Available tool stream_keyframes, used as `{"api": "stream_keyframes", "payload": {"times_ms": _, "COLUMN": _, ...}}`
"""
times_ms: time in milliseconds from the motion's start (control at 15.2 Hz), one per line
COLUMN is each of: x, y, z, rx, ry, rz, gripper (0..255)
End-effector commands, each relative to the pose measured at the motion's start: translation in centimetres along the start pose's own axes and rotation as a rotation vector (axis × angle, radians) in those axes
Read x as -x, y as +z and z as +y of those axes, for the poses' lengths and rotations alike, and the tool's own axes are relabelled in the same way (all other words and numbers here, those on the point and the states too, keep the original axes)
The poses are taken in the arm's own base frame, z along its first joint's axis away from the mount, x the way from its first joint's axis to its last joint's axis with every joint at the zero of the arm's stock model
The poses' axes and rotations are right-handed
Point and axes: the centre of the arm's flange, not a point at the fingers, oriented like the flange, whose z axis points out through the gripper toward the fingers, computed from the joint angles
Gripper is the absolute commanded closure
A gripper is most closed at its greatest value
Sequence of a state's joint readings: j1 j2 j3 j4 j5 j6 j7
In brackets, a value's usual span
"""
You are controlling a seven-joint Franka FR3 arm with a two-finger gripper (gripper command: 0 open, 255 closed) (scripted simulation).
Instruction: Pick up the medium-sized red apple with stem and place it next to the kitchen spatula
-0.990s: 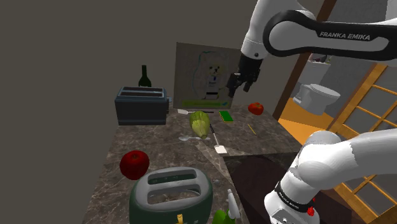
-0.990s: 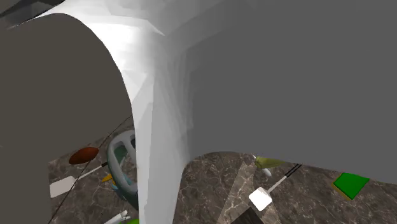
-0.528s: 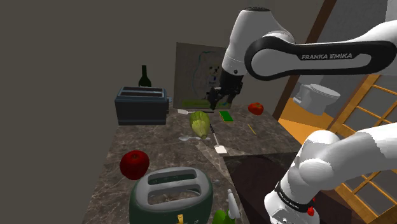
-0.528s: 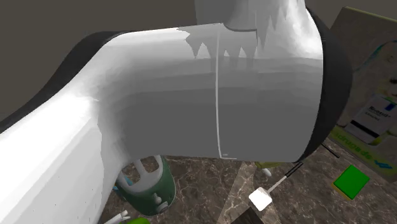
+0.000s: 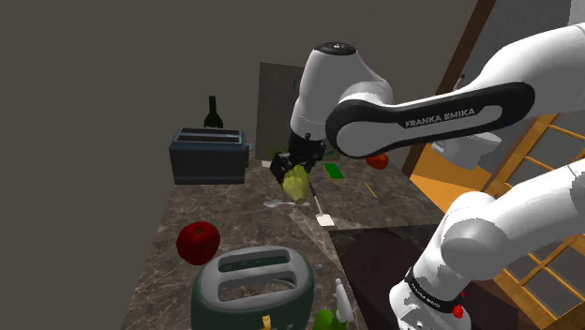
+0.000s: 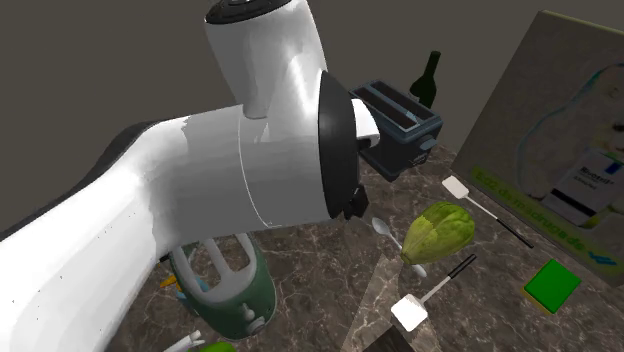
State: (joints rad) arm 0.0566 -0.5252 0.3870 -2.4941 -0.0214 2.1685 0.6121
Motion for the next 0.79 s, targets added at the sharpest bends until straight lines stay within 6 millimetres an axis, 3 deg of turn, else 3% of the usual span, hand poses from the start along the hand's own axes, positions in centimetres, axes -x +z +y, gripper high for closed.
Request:
{"api": "stream_keyframes", "payload": {"times_ms": 0, "x": -0.1, "y": 1.3, "z": -2.6, "rx": -0.005, "ry": 0.006, "rz": 0.015, "gripper": 0}}
{"api": "stream_keyframes", "payload": {"times_ms": 726, "x": -0.7, "y": 8.2, "z": -15.1, "rx": -0.012, "ry": 0.032, "rz": 0.096, "gripper": 0}}
